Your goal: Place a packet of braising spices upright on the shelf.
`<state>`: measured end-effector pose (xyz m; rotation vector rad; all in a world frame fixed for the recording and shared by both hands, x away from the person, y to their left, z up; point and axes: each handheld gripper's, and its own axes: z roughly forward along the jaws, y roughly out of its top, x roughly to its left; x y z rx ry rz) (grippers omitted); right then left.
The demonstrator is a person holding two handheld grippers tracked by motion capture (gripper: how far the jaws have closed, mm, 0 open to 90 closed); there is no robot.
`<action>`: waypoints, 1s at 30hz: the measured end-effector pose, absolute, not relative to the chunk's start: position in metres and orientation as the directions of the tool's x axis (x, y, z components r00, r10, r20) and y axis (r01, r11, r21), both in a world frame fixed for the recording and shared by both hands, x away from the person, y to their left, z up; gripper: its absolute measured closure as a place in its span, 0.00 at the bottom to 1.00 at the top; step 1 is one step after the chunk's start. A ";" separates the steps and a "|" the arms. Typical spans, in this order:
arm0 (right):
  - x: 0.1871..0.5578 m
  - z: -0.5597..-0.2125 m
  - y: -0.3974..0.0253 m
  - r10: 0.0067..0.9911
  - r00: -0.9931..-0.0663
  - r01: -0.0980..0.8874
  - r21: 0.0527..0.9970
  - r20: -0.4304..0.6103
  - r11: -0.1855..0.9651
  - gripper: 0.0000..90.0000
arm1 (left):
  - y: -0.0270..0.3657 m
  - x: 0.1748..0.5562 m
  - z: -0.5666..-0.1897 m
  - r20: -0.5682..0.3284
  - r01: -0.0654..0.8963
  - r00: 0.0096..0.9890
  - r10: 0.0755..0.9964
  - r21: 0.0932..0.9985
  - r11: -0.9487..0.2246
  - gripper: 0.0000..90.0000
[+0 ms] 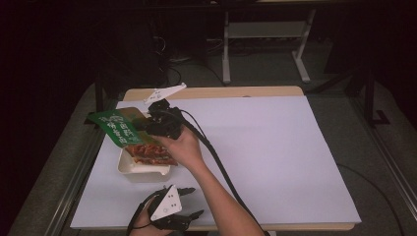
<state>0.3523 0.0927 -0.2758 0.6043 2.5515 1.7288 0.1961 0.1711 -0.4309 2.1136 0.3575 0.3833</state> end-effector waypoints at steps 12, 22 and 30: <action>0.357 -0.291 0.106 0.319 -0.919 0.336 0.886 0.234 0.319 0.99 | 0.173 0.195 -0.428 0.148 0.092 0.905 0.400 0.848 -0.521 0.36; 0.361 -0.306 0.103 0.338 -0.906 0.365 0.875 0.254 0.318 0.99 | 0.172 0.195 -0.428 0.154 0.083 0.904 0.398 0.851 -0.518 0.36; 0.366 -0.309 0.101 0.350 -0.908 0.357 0.862 0.230 0.361 0.94 | 0.173 0.196 -0.428 0.153 0.083 0.905 0.397 0.852 -0.517 0.36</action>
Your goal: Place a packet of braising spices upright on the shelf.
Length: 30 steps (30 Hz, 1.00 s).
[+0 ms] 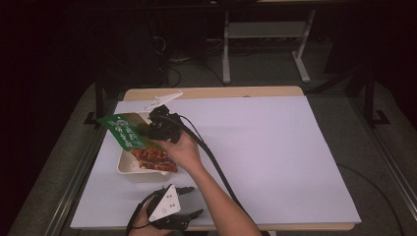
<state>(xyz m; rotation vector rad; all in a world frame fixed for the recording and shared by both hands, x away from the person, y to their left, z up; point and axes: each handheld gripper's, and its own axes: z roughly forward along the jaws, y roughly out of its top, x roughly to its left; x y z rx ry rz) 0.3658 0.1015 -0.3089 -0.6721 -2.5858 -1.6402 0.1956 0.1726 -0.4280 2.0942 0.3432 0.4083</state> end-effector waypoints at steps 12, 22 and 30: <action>0.369 -0.322 0.109 0.353 -0.924 0.330 0.765 0.144 0.554 0.93 | 0.172 0.194 -0.427 0.150 0.083 0.909 0.390 0.849 -0.521 0.36; 0.370 -0.332 0.111 0.356 -0.921 0.346 0.747 0.157 0.567 0.98 | 0.171 0.194 -0.428 0.154 0.075 0.914 0.374 0.844 -0.531 0.36; 0.358 -0.333 0.101 0.341 -0.920 0.345 0.810 0.193 0.474 0.99 | 0.169 0.192 -0.428 0.151 0.071 0.916 0.371 0.851 -0.520 0.36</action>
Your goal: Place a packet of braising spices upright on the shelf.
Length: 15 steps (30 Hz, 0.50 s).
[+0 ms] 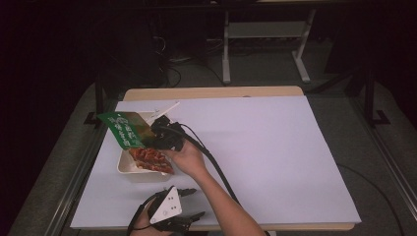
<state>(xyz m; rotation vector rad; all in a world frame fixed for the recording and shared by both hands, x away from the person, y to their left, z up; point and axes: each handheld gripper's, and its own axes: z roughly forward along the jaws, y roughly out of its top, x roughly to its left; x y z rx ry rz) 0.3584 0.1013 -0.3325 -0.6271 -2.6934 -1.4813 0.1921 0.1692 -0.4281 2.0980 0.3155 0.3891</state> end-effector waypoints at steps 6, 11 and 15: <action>0.355 -0.331 0.102 0.336 -0.918 0.349 0.833 0.211 0.430 0.99 | 0.169 0.191 -0.428 0.146 0.073 0.917 0.371 0.853 -0.517 0.36; 0.356 -0.337 0.099 0.363 -0.898 0.382 0.849 0.248 0.365 0.99 | 0.169 0.191 -0.428 0.148 0.070 0.918 0.367 0.852 -0.519 0.36; 0.356 -0.347 0.099 0.396 -0.873 0.422 0.849 0.285 0.317 0.99 | 0.168 0.190 -0.427 0.162 0.055 0.921 0.355 0.846 -0.530 0.36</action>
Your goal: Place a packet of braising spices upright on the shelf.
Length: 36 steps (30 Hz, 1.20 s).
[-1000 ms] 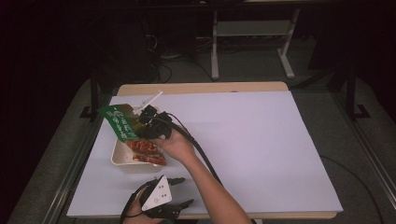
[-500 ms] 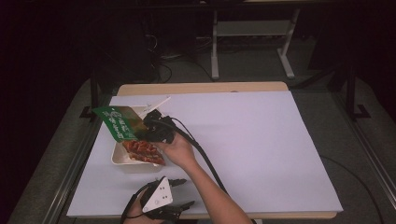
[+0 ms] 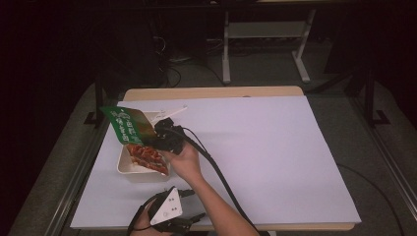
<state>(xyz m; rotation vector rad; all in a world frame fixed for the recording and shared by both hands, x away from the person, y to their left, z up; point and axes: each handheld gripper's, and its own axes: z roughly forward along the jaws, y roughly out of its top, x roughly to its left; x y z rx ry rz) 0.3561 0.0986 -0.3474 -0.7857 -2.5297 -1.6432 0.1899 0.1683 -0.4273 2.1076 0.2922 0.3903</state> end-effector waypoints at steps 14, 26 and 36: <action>0.357 -0.370 0.092 0.447 -0.837 0.462 0.845 0.316 0.269 0.99 | 0.167 0.189 -0.428 0.161 0.055 0.922 0.353 0.846 -0.530 0.36; 0.354 -0.379 0.085 0.442 -0.836 0.462 0.853 0.327 0.243 0.98 | 0.166 0.189 -0.429 0.162 0.054 0.923 0.349 0.844 -0.534 0.36; 0.350 -0.382 0.085 0.403 -0.851 0.454 0.858 0.337 0.241 0.98 | 0.166 0.189 -0.429 0.156 0.059 0.924 0.351 0.845 -0.531 0.36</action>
